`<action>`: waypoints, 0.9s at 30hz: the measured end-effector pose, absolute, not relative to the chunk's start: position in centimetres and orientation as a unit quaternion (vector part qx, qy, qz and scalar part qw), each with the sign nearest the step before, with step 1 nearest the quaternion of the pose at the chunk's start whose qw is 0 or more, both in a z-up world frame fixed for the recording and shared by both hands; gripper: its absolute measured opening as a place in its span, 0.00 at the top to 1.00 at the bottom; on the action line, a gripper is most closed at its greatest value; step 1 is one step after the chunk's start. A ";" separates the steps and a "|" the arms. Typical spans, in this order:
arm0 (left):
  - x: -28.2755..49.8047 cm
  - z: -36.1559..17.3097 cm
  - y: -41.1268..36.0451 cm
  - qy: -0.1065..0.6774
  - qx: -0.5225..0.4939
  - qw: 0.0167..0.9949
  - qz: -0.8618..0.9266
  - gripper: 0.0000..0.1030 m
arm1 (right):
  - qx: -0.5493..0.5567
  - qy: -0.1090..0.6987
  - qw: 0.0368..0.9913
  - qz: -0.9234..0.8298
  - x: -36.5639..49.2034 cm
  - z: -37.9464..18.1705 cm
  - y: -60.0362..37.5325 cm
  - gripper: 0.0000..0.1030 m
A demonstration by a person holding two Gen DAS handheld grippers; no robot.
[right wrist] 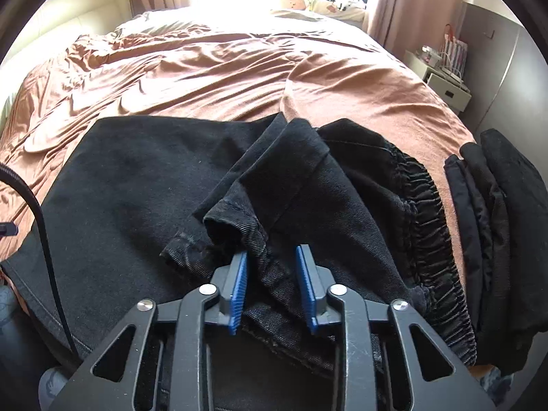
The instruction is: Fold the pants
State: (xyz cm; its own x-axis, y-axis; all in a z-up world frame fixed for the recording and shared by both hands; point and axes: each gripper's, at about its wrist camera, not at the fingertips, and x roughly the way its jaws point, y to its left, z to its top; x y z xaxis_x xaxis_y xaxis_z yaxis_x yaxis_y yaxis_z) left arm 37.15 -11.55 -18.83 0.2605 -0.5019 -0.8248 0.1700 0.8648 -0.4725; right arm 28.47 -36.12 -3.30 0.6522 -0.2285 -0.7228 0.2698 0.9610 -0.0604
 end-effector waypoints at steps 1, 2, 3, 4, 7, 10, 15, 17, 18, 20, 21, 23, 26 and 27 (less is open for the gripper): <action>37.2 -18.9 -11.6 0.570 -0.146 0.779 -0.215 0.59 | 0.030 0.387 0.911 -0.142 28.4 -3.0 -36.5 0.81; 37.3 -19.0 -11.5 0.571 -0.147 0.779 -0.215 0.59 | 0.035 0.380 0.913 -0.147 28.2 -2.6 -36.8 0.81; 37.4 -19.1 -11.5 0.571 -0.147 0.779 -0.215 0.59 | 0.041 0.375 0.914 -0.149 28.1 -2.2 -37.3 0.81; 37.5 -19.1 -11.5 0.571 -0.148 0.779 -0.215 0.59 | 0.046 0.371 0.915 -0.151 27.9 -1.9 -37.7 0.84; 37.6 -19.1 -11.5 0.568 -0.151 0.780 -0.216 0.59 | 0.057 0.360 0.918 -0.158 27.7 -0.8 -39.2 0.89; 37.8 -19.3 -11.3 0.568 -0.157 0.778 -0.217 0.59 | 0.073 0.351 0.918 -0.167 27.1 0.1 -40.7 0.90; 38.2 -19.6 -11.1 0.573 -0.162 0.774 -0.215 0.59 | 0.088 0.343 0.913 -0.202 27.2 1.9 -43.9 0.90; 38.4 -19.7 -11.0 0.573 -0.165 0.773 -0.216 0.59 | 0.099 0.353 0.907 -0.209 27.3 2.5 -45.2 0.90; 38.4 -19.7 -11.0 0.573 -0.165 0.773 -0.217 0.59 | 0.103 0.356 0.905 -0.208 27.5 2.8 -45.5 0.90; 38.5 -19.6 -11.0 0.572 -0.163 0.774 -0.216 0.59 | 0.105 0.354 0.904 -0.214 27.1 3.2 -46.0 0.90; 38.5 -19.7 -11.0 0.573 -0.164 0.773 -0.216 0.59 | 0.103 0.356 0.903 -0.217 27.0 3.2 -46.1 0.88; 38.6 -19.7 -11.0 0.574 -0.164 0.773 -0.217 0.59 | 0.104 0.362 0.900 -0.220 26.6 3.2 -46.1 0.81; 38.7 -19.6 -11.3 0.574 -0.160 0.773 -0.219 0.59 | 0.113 0.364 0.897 -0.224 25.9 2.9 -46.4 0.66; 38.8 -19.6 -11.4 0.574 -0.159 0.772 -0.220 0.59 | 0.115 0.365 0.895 -0.227 25.9 2.9 -46.7 0.60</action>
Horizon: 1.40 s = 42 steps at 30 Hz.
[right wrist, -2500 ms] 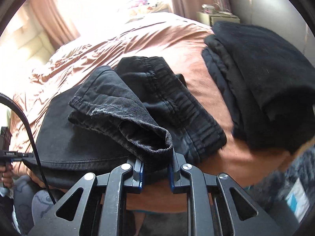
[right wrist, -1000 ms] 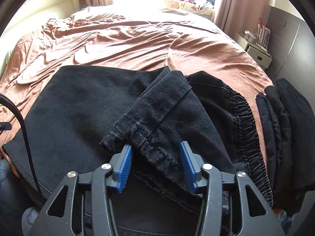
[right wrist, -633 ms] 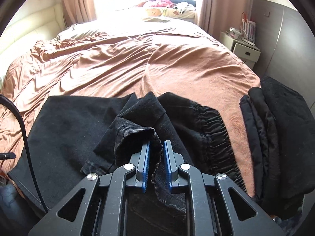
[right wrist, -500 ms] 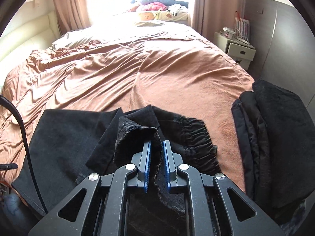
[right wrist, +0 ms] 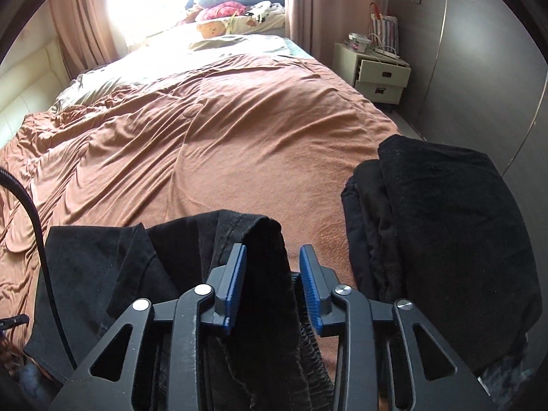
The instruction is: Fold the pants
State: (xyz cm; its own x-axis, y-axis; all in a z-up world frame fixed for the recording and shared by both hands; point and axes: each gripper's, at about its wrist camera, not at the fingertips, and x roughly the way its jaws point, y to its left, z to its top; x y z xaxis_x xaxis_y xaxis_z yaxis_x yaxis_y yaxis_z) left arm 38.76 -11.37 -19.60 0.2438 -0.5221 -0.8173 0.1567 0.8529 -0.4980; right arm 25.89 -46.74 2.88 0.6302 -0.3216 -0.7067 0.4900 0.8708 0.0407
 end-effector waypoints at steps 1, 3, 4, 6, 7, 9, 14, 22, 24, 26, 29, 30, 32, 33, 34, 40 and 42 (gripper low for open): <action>38.8 -19.6 -11.5 0.575 -0.158 0.772 -0.220 0.59 | 0.119 0.365 0.895 -0.228 25.6 2.8 -47.0 0.54; 38.9 -19.6 -11.6 0.575 -0.157 0.772 -0.221 0.59 | 0.131 0.360 0.895 -0.227 25.0 2.7 -47.0 0.50; 38.9 -19.6 -11.6 0.575 -0.157 0.772 -0.221 0.59 | 0.138 0.359 0.897 -0.219 24.8 2.8 -47.0 0.50; 38.9 -19.6 -11.8 0.576 -0.157 0.771 -0.221 0.59 | 0.149 0.358 0.901 -0.193 24.6 2.7 -46.8 0.50; 38.9 -19.7 -11.8 0.576 -0.157 0.771 -0.221 0.59 | 0.151 0.361 0.902 -0.181 24.6 2.5 -46.7 0.50; 38.9 -19.7 -11.9 0.578 -0.156 0.770 -0.220 0.59 | 0.149 0.372 0.901 -0.168 24.8 1.8 -46.6 0.50; 38.9 -19.8 -12.0 0.579 -0.153 0.770 -0.221 0.59 | 0.180 0.405 0.882 -0.159 26.1 -1.2 -49.1 0.50; 39.1 -20.1 -11.6 0.581 -0.158 0.769 -0.215 0.59 | 0.256 0.421 0.861 -0.126 28.6 -3.5 -53.5 0.50; 39.1 -20.1 -11.6 0.580 -0.159 0.769 -0.214 0.59 | 0.265 0.414 0.862 -0.125 28.7 -3.3 -54.4 0.50; 39.1 -20.1 -11.6 0.580 -0.159 0.770 -0.213 0.59 | 0.267 0.398 0.868 -0.128 28.7 -2.6 -55.1 0.54; 39.1 -20.1 -11.6 0.579 -0.159 0.771 -0.213 0.59 | 0.260 0.387 0.875 -0.130 28.7 -1.7 -55.4 0.78; 39.1 -20.2 -11.6 0.579 -0.160 0.771 -0.213 0.59 | 0.254 0.387 0.877 -0.127 28.8 -1.3 -55.3 0.94; 39.1 -20.2 -11.5 0.578 -0.162 0.771 -0.213 0.59 | 0.232 0.384 0.884 -0.131 28.9 -0.6 -55.3 0.99; 39.0 -20.2 -11.5 0.578 -0.162 0.771 -0.213 0.59 | 0.220 0.380 0.888 -0.134 28.8 -0.2 -55.0 0.99; 39.0 -20.2 -11.4 0.578 -0.162 0.771 -0.214 0.59 | 0.210 0.377 0.892 -0.137 28.9 0.0 -54.6 0.99; 38.8 -20.1 -11.4 0.578 -0.159 0.771 -0.215 0.59 | 0.179 0.364 0.901 -0.153 29.9 1.5 -53.0 1.00; 38.7 -20.1 -11.4 0.577 -0.161 0.771 -0.217 0.59 | 0.171 0.365 0.898 -0.174 30.2 1.4 -52.3 1.00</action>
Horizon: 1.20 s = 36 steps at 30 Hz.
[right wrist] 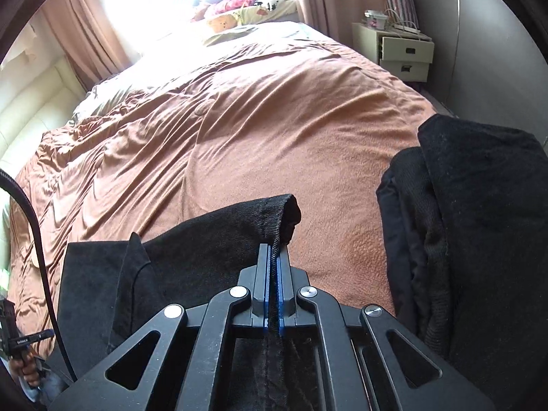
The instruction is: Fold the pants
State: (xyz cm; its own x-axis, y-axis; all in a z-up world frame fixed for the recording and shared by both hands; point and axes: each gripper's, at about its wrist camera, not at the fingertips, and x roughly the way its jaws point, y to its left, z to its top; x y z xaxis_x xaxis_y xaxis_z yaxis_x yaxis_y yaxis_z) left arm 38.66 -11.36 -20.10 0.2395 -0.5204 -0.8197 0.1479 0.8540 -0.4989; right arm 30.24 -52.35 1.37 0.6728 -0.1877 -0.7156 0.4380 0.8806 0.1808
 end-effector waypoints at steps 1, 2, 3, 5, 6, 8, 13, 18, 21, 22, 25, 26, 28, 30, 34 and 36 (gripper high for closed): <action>38.5 -20.1 -11.3 0.577 -0.163 0.770 -0.218 0.59 | 0.167 0.368 0.894 -0.194 30.5 1.2 -52.2 1.00; 38.5 -20.2 -11.2 0.577 -0.165 0.770 -0.218 0.59 | 0.161 0.371 0.891 -0.209 30.8 1.0 -52.0 1.00; 38.4 -20.2 -11.2 0.577 -0.166 0.769 -0.218 0.59 | 0.151 0.378 0.887 -0.217 31.3 0.5 -51.7 1.00; 38.2 -20.1 -11.2 0.577 -0.167 0.768 -0.220 0.59 | 0.139 0.410 0.874 -0.222 32.5 -0.9 -51.0 0.99; 38.1 -20.0 -11.2 0.577 -0.166 0.769 -0.222 0.59 | 0.132 0.420 0.869 -0.225 32.6 -1.2 -50.5 0.99; 37.9 -19.9 -11.3 0.575 -0.166 0.769 -0.224 0.59 | 0.118 0.419 0.871 -0.228 32.4 -1.0 -49.6 0.94; 37.9 -19.8 -11.6 0.573 -0.171 0.768 -0.229 0.59 | 0.093 0.376 0.899 -0.205 29.4 1.5 -46.9 0.34; 37.7 -19.6 -11.8 0.572 -0.171 0.768 -0.234 0.59 | 0.077 0.387 0.904 -0.165 26.6 0.9 -44.5 0.34; 37.6 -19.6 -11.8 0.573 -0.170 0.767 -0.233 0.59 | 0.062 0.394 0.906 -0.145 25.4 0.4 -43.2 0.34; 37.5 -19.6 -11.8 0.574 -0.169 0.767 -0.233 0.59 | 0.056 0.395 0.907 -0.136 25.2 0.1 -42.6 0.34; 37.4 -19.5 -12.0 0.574 -0.166 0.768 -0.232 0.59 | 0.037 0.402 0.908 -0.113 24.8 -0.4 -41.3 0.34; 37.4 -19.5 -12.0 0.574 -0.166 0.768 -0.232 0.59 | 0.030 0.405 0.908 -0.106 24.8 -0.7 -40.7 0.34; 37.4 -19.5 -12.2 0.575 -0.165 0.767 -0.232 0.59 | 0.016 0.413 0.907 -0.087 24.7 -1.2 -39.6 0.34; 37.4 -19.5 -12.5 0.575 -0.164 0.768 -0.232 0.59 | 0.002 0.420 0.904 -0.074 24.5 -1.5 -38.5 0.34; 37.2 -19.7 -13.1 0.580 -0.163 0.763 -0.233 0.59 | -0.019 0.429 0.902 -0.056 24.5 -2.4 -37.5 0.34; 37.1 -19.7 -13.5 0.580 -0.160 0.763 -0.236 0.61 | -0.031 0.432 0.900 -0.054 24.5 -2.7 -37.1 0.34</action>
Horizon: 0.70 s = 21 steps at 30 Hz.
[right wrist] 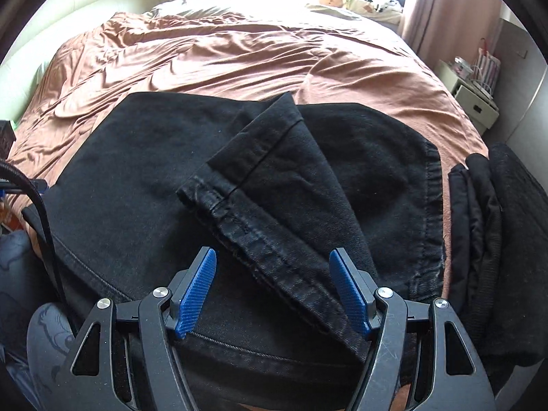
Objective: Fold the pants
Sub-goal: 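Close the right tool on the hem edge of the black pants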
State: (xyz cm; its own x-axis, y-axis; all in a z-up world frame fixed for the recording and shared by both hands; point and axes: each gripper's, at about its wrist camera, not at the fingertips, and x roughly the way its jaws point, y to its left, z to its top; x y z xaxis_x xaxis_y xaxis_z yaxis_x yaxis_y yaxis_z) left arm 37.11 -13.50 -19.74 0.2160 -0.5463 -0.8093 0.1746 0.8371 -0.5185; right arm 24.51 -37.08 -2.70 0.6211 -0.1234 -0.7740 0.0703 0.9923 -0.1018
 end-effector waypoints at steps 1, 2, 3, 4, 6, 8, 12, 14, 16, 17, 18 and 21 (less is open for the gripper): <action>37.1 -19.8 -13.7 0.581 -0.159 0.762 -0.239 0.64 | -0.038 0.433 0.899 -0.054 24.5 -2.9 -37.0 0.34; 37.2 -19.8 -13.9 0.582 -0.160 0.760 -0.241 0.65 | -0.044 0.435 0.898 -0.055 24.7 -3.0 -37.0 0.34; 37.2 -19.8 -14.1 0.584 -0.160 0.758 -0.243 0.65 | -0.048 0.439 0.896 -0.056 24.8 -3.3 -37.0 0.34; 37.2 -19.9 -14.2 0.586 -0.159 0.757 -0.242 0.65 | -0.050 0.444 0.893 -0.059 25.0 -3.6 -37.1 0.34; 37.2 -20.2 -14.4 0.592 -0.153 0.754 -0.241 0.65 | -0.060 0.450 0.888 -0.068 25.4 -4.1 -36.9 0.38; 37.1 -20.4 -14.6 0.597 -0.150 0.750 -0.241 0.65 | -0.074 0.458 0.883 -0.075 25.9 -4.6 -36.5 0.41; 36.7 -20.3 -14.9 0.604 -0.132 0.747 -0.243 0.65 | -0.090 0.465 0.877 -0.078 26.8 -5.2 -35.8 0.54; 36.3 -20.1 -15.4 0.606 -0.113 0.749 -0.245 0.65 | -0.095 0.465 0.876 -0.088 27.2 -5.0 -35.7 0.73; 35.8 -19.9 -15.7 0.608 -0.093 0.749 -0.247 0.65 | -0.092 0.458 0.879 -0.095 27.1 -4.6 -35.7 0.94; 35.6 -19.9 -15.7 0.609 -0.088 0.748 -0.247 0.65 | -0.090 0.453 0.881 -0.100 27.2 -4.4 -36.0 0.94; 35.5 -19.9 -15.7 0.611 -0.083 0.747 -0.248 0.65 | -0.089 0.446 0.884 -0.109 27.2 -4.1 -36.2 0.95; 35.0 -19.7 -15.8 0.619 -0.064 0.741 -0.253 0.65 | -0.083 0.427 0.892 -0.128 26.9 -3.2 -36.7 0.96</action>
State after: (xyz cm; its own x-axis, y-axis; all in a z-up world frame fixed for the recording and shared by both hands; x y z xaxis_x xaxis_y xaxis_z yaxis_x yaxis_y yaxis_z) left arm 35.02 -15.81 -19.70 0.1061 -0.4534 -0.8849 0.2949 0.8643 -0.4075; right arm 26.94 -36.70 -3.15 0.6032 -0.2991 -0.7394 0.1583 0.9535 -0.2566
